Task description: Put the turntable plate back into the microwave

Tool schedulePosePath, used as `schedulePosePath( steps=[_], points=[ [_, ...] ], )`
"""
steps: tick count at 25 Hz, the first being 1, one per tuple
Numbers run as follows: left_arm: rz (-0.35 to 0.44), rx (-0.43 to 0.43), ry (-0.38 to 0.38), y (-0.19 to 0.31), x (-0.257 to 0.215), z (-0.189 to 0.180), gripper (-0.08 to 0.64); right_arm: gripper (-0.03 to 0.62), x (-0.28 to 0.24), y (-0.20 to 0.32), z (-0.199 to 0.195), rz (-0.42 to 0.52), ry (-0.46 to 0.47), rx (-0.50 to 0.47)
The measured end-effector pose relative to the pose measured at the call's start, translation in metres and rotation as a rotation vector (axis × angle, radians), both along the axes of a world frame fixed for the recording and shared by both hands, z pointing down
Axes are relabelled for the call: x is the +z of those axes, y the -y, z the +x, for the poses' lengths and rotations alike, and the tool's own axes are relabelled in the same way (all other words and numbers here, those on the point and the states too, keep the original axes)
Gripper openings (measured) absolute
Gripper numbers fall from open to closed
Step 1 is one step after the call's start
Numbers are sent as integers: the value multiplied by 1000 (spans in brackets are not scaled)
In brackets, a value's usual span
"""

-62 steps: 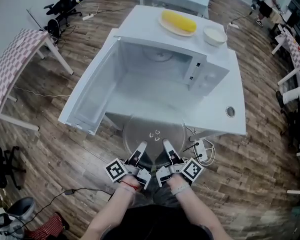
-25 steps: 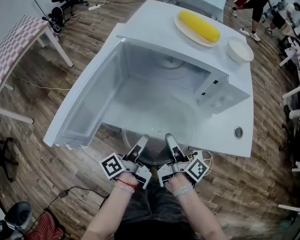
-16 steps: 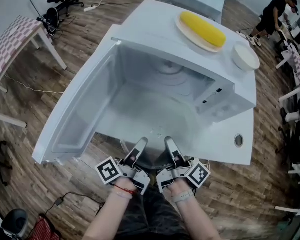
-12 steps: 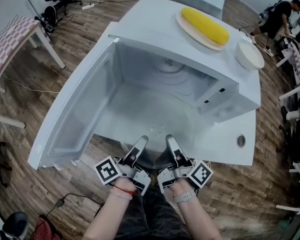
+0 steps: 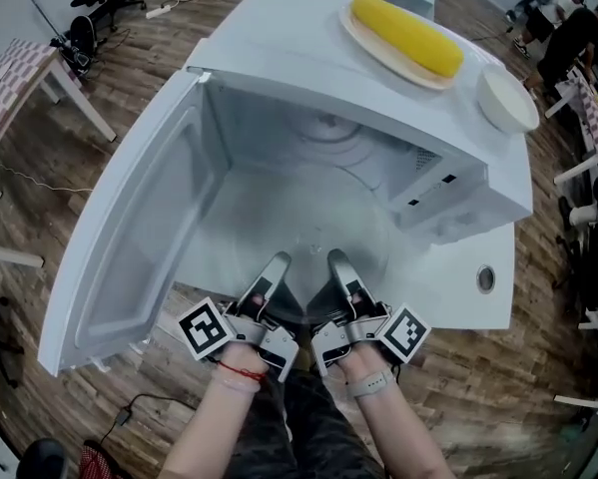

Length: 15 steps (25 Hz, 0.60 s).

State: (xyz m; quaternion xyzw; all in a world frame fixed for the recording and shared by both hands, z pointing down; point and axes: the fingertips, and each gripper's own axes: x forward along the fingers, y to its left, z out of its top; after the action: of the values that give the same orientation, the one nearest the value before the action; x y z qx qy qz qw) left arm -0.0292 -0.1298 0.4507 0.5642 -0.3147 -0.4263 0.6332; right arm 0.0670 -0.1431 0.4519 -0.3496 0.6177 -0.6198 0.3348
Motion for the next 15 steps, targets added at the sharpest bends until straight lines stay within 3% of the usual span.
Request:
schedulePosePath(
  steps=[15],
  points=[
    [4,19,7,59,3,-8,31,38,3,57,-7,-10,-22,21]
  ],
)
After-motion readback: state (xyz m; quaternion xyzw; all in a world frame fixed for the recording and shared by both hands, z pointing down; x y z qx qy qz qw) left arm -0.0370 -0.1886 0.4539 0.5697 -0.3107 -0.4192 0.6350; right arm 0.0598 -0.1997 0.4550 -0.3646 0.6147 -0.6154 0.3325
